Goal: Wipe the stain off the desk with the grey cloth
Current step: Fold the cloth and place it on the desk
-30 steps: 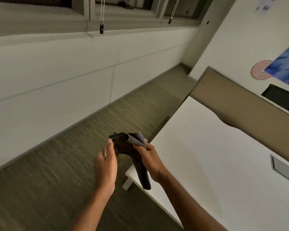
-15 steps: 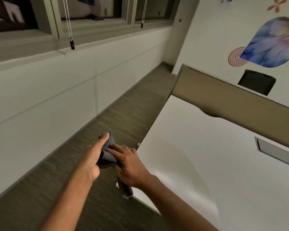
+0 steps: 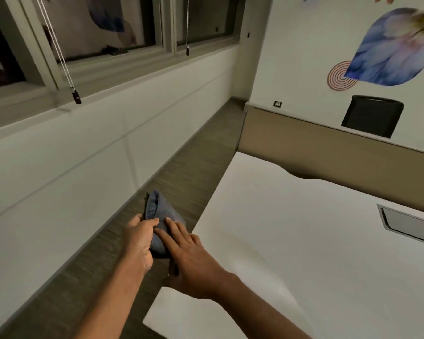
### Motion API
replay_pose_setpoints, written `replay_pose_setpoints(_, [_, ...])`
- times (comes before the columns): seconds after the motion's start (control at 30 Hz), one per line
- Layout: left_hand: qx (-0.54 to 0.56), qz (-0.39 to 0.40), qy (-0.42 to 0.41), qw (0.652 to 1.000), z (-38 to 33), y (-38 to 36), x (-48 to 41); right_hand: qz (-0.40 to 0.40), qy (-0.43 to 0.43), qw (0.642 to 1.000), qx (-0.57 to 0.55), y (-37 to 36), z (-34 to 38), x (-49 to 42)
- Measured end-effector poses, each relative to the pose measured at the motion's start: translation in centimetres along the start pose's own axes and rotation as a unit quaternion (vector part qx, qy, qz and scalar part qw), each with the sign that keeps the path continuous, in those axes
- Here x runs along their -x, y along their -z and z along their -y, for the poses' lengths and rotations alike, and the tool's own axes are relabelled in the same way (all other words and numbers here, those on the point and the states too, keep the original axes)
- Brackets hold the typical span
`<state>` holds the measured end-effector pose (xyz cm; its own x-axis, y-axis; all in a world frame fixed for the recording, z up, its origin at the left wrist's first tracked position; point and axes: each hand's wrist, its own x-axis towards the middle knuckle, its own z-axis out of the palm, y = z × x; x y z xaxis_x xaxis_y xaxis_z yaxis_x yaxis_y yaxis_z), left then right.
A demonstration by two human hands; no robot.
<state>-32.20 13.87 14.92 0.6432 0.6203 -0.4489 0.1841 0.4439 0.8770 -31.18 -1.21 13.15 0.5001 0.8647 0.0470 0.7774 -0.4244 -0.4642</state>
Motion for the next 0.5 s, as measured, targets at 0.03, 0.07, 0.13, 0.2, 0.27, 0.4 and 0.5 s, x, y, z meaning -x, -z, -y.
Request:
replay_pose_setpoints(0.03, [0.003,-0.005,-0.01,1.0,-0.1,-1.0,-0.2,0.006,-0.001,1.0,-0.024,0.5,-1.1,0.6])
replay_pose_setpoints(0.07, [0.003,-0.009,-0.017,1.0,-0.2,-2.0,-0.3,0.006,-0.006,0.998,-0.062,1.1,-2.1,1.4])
replay_pose_setpoints(0.13, [0.005,-0.006,-0.02,1.0,-0.4,-3.7,-0.5,-0.022,-0.038,0.983,-0.178,2.2,-4.2,3.0])
replay_pose_setpoints(0.2, [0.01,0.005,-0.019,1.0,-0.6,-5.4,-0.6,-0.095,-0.117,0.946,-0.288,3.0,-6.5,4.2])
replay_pose_setpoints(0.27, [0.015,0.021,-0.022,0.999,-0.7,-7.1,-0.6,-0.181,-0.237,0.878,-0.375,3.7,-9.1,4.4])
replay_pose_setpoints(0.4, [0.044,0.083,-0.014,0.995,-0.7,-10.5,-0.6,-0.158,-0.41,0.689,-0.577,4.2,-14.8,3.5])
replay_pose_setpoints(0.5, [0.066,0.143,0.017,0.987,-0.5,-12.6,-1.0,-0.096,-0.414,0.621,-0.659,4.0,-17.0,2.9])
